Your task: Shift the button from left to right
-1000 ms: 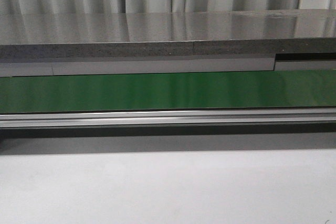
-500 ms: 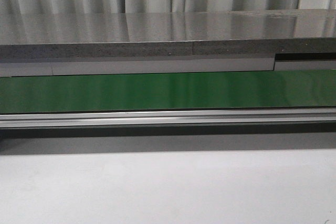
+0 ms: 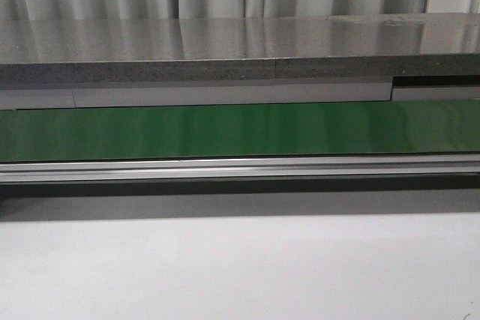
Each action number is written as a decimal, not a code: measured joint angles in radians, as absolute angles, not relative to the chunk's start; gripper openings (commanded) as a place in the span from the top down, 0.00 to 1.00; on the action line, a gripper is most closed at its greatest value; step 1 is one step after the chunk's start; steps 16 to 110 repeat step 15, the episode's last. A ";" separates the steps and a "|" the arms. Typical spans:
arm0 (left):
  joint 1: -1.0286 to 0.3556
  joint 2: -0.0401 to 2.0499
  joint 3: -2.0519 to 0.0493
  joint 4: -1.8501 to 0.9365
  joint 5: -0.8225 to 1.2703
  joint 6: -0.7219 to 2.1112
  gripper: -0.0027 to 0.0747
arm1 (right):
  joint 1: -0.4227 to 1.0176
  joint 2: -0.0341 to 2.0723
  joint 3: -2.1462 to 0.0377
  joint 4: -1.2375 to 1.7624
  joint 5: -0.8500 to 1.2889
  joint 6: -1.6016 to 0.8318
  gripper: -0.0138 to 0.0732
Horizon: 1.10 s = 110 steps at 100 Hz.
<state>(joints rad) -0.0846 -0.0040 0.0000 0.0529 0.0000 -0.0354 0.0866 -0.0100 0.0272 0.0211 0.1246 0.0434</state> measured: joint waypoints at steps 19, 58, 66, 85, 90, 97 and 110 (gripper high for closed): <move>-0.085 -0.004 0.000 0.053 0.000 -0.035 0.99 | 0.087 -0.010 0.027 0.021 0.125 0.043 0.92; -0.085 -0.004 0.000 0.053 0.000 -0.035 0.99 | 0.087 -0.010 0.027 0.021 0.125 0.043 0.92; -0.085 -0.004 0.000 0.053 0.000 -0.035 0.99 | 0.087 -0.010 0.027 0.021 0.125 0.043 0.92; -0.085 -0.004 0.000 0.053 0.000 -0.035 0.99 | 0.087 -0.010 0.027 0.021 0.125 0.043 0.92; -0.085 -0.004 0.000 0.053 0.000 -0.035 0.99 | 0.087 -0.010 0.027 0.021 0.125 0.043 0.92; -0.085 -0.004 0.000 0.053 0.000 -0.035 0.99 | 0.087 -0.010 0.027 0.021 0.125 0.043 0.92; -0.085 -0.004 0.000 0.053 0.000 -0.035 0.99 | 0.087 -0.010 0.027 0.021 0.125 0.043 0.92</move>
